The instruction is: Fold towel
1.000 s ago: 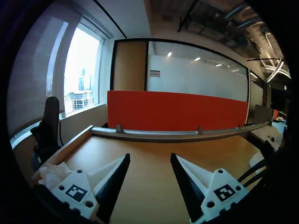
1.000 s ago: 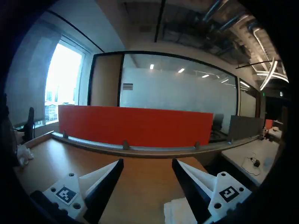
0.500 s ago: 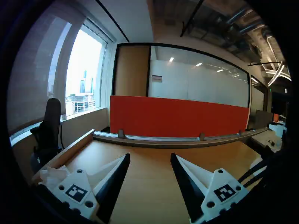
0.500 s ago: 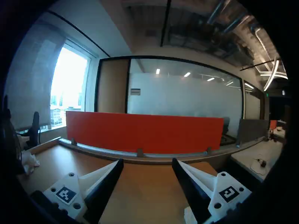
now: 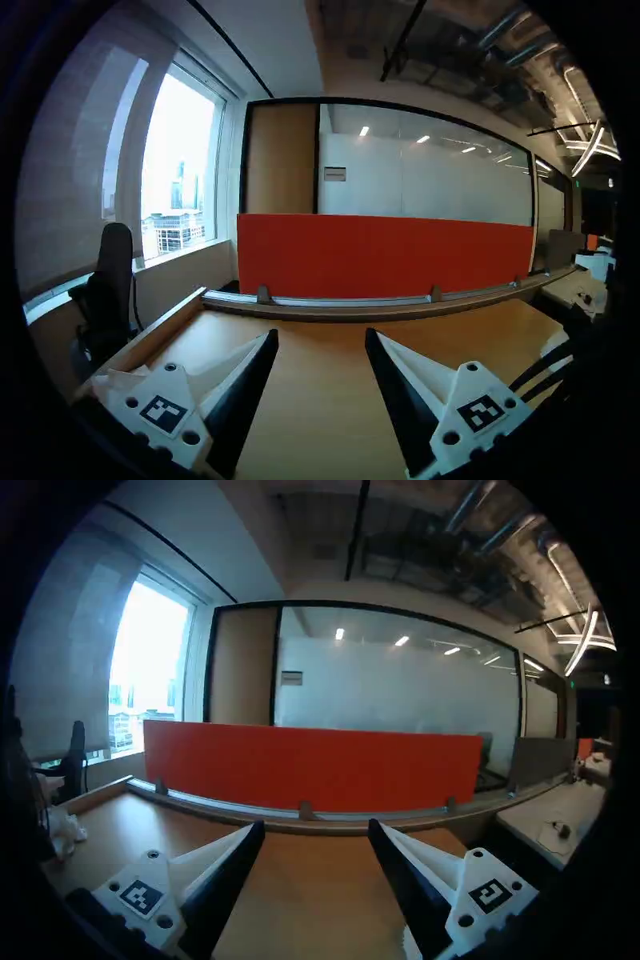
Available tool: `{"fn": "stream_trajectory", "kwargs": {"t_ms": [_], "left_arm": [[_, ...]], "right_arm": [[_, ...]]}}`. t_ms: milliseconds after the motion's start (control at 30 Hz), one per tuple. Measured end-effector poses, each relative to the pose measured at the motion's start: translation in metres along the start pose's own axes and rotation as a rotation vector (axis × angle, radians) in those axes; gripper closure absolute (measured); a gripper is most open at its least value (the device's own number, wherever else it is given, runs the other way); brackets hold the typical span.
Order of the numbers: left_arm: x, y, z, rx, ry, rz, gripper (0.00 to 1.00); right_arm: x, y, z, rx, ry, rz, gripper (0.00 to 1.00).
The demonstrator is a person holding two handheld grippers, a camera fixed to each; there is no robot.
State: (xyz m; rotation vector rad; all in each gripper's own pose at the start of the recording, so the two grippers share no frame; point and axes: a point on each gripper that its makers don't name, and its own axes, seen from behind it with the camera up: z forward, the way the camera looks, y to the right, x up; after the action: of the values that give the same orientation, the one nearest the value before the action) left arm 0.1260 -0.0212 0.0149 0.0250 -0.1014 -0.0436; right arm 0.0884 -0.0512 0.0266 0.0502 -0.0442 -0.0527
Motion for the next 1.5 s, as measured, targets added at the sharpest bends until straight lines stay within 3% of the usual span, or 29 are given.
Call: {"fn": "stream_trajectory", "kwargs": {"t_ms": [267,567,1000,1500], "left_arm": [[0.000,0.006,-0.002,-0.006,0.038,0.045,0.21],[-0.025,0.009,-0.002,-0.012,0.048,0.079,0.21],[-0.082,-0.009,0.001,0.003,0.060,0.055,0.21],[-0.138,-0.001,0.002,-0.004,0.079,0.046,0.21]], "right_arm": [[0.006,-0.006,-0.003,0.000,0.001,0.026,0.00],[0.014,-0.012,-0.011,-0.005,0.000,0.055,0.00],[0.003,-0.013,-0.019,-0.044,0.010,0.081,0.00],[-0.036,-0.021,-0.023,-0.041,0.015,0.067,0.00]]}}
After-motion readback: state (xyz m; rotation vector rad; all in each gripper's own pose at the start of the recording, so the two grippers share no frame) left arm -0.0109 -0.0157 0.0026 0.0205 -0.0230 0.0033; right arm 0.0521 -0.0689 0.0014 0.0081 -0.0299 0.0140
